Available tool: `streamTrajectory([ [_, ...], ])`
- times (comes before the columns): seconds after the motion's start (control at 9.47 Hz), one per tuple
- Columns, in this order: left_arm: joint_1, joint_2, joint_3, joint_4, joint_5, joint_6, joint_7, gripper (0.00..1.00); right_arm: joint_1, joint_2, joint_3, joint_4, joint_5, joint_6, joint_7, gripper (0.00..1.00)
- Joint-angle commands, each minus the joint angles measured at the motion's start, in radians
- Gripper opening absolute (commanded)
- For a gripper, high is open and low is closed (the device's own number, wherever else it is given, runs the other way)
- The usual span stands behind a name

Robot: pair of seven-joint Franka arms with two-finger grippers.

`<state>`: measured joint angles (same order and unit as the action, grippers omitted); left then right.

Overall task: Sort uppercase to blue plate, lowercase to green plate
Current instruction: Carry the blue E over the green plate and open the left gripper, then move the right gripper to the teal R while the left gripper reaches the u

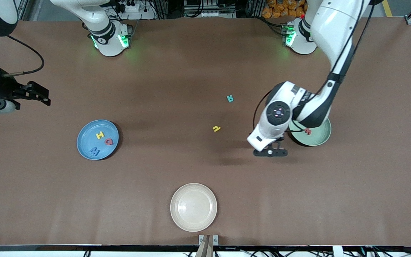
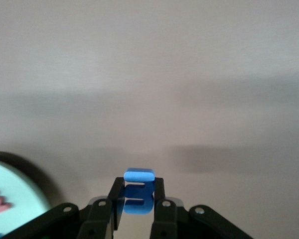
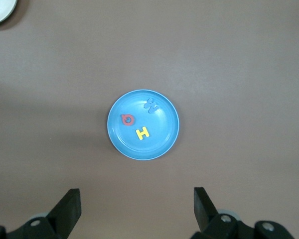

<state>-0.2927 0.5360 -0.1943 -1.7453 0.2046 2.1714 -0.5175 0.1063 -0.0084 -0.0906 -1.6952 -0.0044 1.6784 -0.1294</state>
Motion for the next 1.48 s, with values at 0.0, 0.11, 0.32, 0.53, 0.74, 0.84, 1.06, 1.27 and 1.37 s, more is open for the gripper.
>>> streamTrajectory([
  [0.0, 0.062, -0.095, -0.013, -0.115, 0.012, 0.001, 0.097, 0.0, 0.079, 0.06, -0.006, 0.095, 0.006, -0.043, 0.001, 1.0],
  [0.11, 0.096, -0.12, -0.013, -0.141, 0.012, 0.001, 0.156, 0.0, 0.131, 0.064, -0.006, 0.094, 0.006, -0.046, 0.022, 1.0],
  [0.32, 0.165, -0.158, -0.011, -0.189, 0.012, -0.002, 0.284, 0.0, 0.226, 0.108, -0.005, 0.095, 0.02, -0.034, 0.114, 1.0],
  [0.53, 0.21, -0.166, -0.01, -0.197, 0.012, -0.074, 0.374, 0.0, 0.369, 0.159, -0.006, 0.106, 0.014, -0.017, 0.204, 1.0],
  [0.74, 0.228, -0.162, -0.008, -0.2, 0.013, -0.106, 0.416, 0.0, 0.533, 0.233, -0.006, 0.109, 0.011, 0.07, 0.285, 1.0],
  [0.84, 0.228, -0.157, -0.007, -0.2, 0.013, -0.122, 0.418, 0.0, 0.593, 0.286, -0.006, 0.111, 0.018, 0.114, 0.348, 1.0],
  [1.06, 0.23, -0.149, -0.005, -0.204, 0.015, -0.142, 0.422, 0.0, 0.688, 0.368, 0.002, 0.111, 0.026, 0.148, 0.387, 1.0],
  [1.27, 0.239, -0.148, -0.004, -0.206, 0.016, -0.179, 0.422, 0.0, 0.756, 0.474, 0.002, 0.117, 0.044, 0.234, 0.375, 1.0],
  [1.37, 0.253, -0.148, -0.004, -0.206, 0.016, -0.194, 0.422, 0.0, 0.763, 0.526, 0.009, 0.118, 0.093, 0.312, 0.354, 1.0],
])
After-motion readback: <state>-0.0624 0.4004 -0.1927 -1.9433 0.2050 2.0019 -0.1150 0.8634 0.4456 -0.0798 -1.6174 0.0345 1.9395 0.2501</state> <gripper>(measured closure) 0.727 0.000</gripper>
